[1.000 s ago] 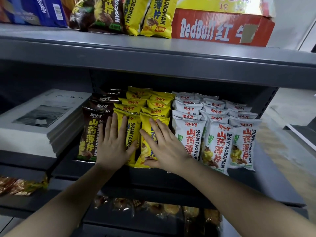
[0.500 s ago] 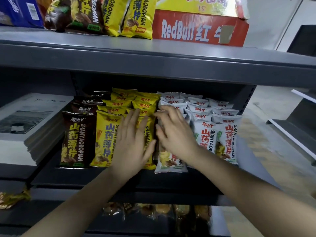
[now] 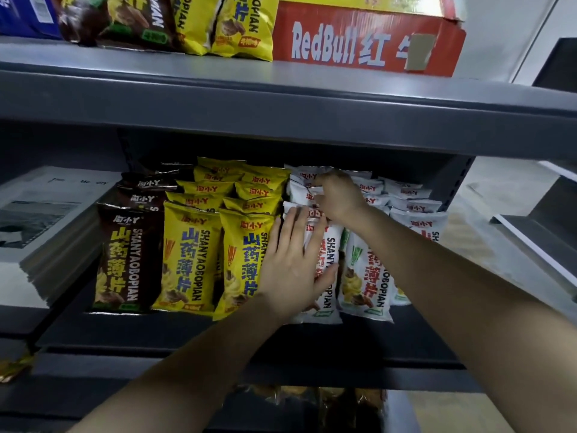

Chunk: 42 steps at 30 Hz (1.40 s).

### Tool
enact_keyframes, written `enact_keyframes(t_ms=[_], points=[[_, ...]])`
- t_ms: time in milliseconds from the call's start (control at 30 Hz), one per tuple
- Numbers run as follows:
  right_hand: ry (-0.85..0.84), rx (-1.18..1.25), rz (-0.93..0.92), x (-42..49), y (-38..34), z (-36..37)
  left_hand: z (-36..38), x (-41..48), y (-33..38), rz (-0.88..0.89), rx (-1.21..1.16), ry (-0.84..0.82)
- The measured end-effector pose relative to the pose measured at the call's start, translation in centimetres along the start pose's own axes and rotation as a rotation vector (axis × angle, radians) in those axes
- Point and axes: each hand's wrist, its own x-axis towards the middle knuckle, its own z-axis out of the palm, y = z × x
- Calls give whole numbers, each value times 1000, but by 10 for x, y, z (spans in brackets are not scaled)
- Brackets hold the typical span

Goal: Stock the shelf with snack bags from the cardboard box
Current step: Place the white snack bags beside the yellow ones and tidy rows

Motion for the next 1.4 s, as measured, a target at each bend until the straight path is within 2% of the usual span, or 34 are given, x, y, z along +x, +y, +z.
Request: enact_keyframes(t_ms=[133,267,333,433,500,567,633,667,733,800,933,1033,1267,1400], points=[[-22,70,33,3,4,-6,4,2,0,-7,-13,23],[-64,353,122,9,4,-8,6,-1,2,-18,-11,36],[-38,374,175,11,2,-4,8,-2,3,-13,-17,49],[83,273,246,10,-5,6,11,-2,3,-12,-31,71],[118,181,222,9,-8,10,12,-1,2,-17,-41,75],[193,14,130,4,-9,12,13,-2,3,-22,-52,75],[335,-163,-38,-3,-8,9,14,-3,3,-28,-59,85],[339,-183,-129,-6,-7,7,14,-4,4,-31,-58,91],[174,-86,-227,-12,-6,5,16,-5,5,-36,-50,102],[-33,-53,-194,-14,-7,1,17,-8,8,-38,-47,110],[-200,-43,-187,-12,-9,-8,13,-18,18,-21,-16,85],[-221,18,-160,-13,-10,-11,9,-24,22,2,21,50],[-172,-15,-129,-13,-18,-4,12,-27,17,4,13,26],[-122,93,-80,-12,-19,-6,17,-25,15,6,2,38]])
